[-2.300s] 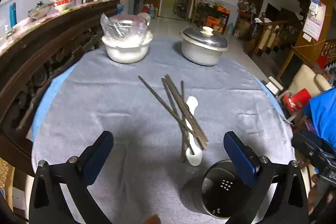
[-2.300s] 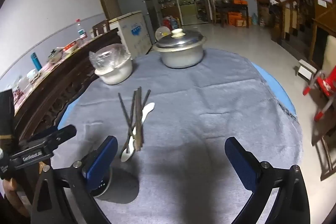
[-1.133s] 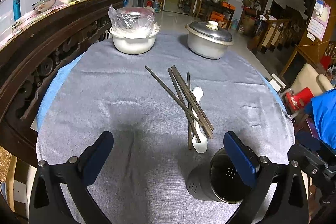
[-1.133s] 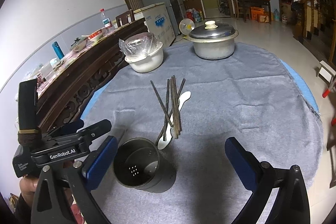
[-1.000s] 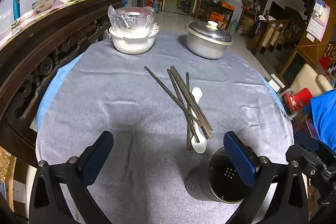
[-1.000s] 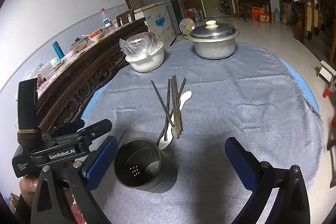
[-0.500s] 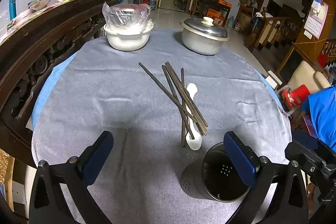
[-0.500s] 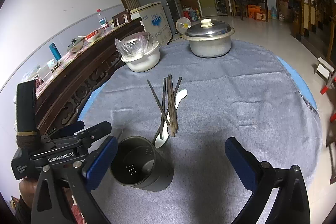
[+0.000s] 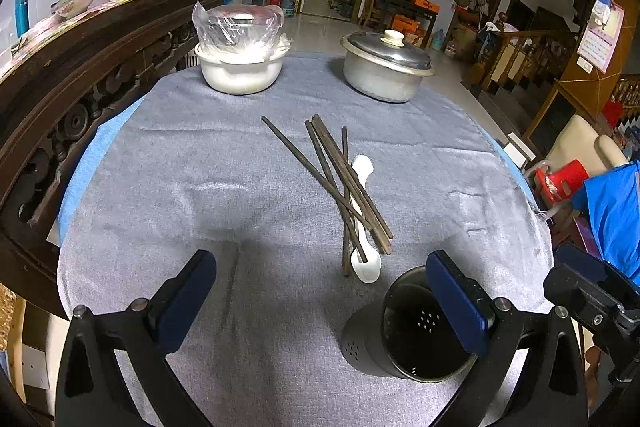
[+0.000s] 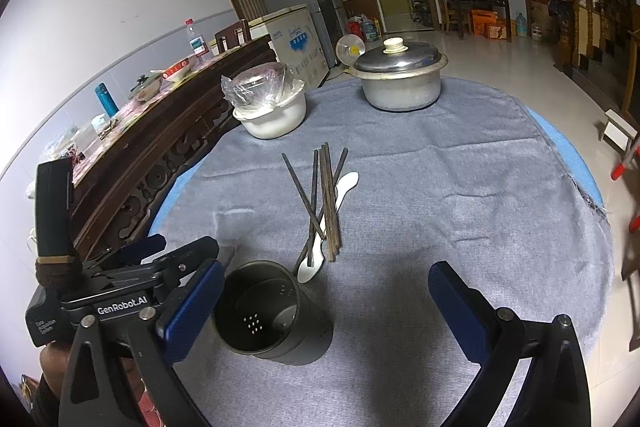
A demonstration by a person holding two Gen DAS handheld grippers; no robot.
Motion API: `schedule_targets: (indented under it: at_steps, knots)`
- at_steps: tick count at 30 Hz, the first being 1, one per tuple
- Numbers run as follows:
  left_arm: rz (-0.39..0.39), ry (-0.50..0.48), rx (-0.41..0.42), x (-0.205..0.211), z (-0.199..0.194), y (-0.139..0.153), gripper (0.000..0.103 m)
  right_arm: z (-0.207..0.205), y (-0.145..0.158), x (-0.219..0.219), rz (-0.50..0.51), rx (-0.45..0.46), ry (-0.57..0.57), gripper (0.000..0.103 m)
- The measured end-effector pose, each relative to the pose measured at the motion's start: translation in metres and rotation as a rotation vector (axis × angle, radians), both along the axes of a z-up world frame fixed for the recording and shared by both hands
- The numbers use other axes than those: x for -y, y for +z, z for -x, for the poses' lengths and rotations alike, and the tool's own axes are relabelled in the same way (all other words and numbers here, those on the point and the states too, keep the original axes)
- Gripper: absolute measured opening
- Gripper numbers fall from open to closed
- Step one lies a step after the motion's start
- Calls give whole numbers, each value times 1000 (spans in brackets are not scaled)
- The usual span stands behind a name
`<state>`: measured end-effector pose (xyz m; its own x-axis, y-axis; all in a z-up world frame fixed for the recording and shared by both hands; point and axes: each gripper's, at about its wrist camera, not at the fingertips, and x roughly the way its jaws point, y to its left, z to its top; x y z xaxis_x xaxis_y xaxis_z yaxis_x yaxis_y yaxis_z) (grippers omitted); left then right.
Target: Organize utensils
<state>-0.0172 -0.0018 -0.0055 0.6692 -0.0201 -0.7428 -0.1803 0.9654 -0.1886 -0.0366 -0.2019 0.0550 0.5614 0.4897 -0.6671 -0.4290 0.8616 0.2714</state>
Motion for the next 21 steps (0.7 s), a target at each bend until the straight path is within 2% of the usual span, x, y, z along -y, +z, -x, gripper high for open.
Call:
schedule_targets:
  at_steps: [21]
  knots:
    - [3, -8, -2, 1, 1, -1, 103, 2, 0, 0, -3, -6, -5, 103]
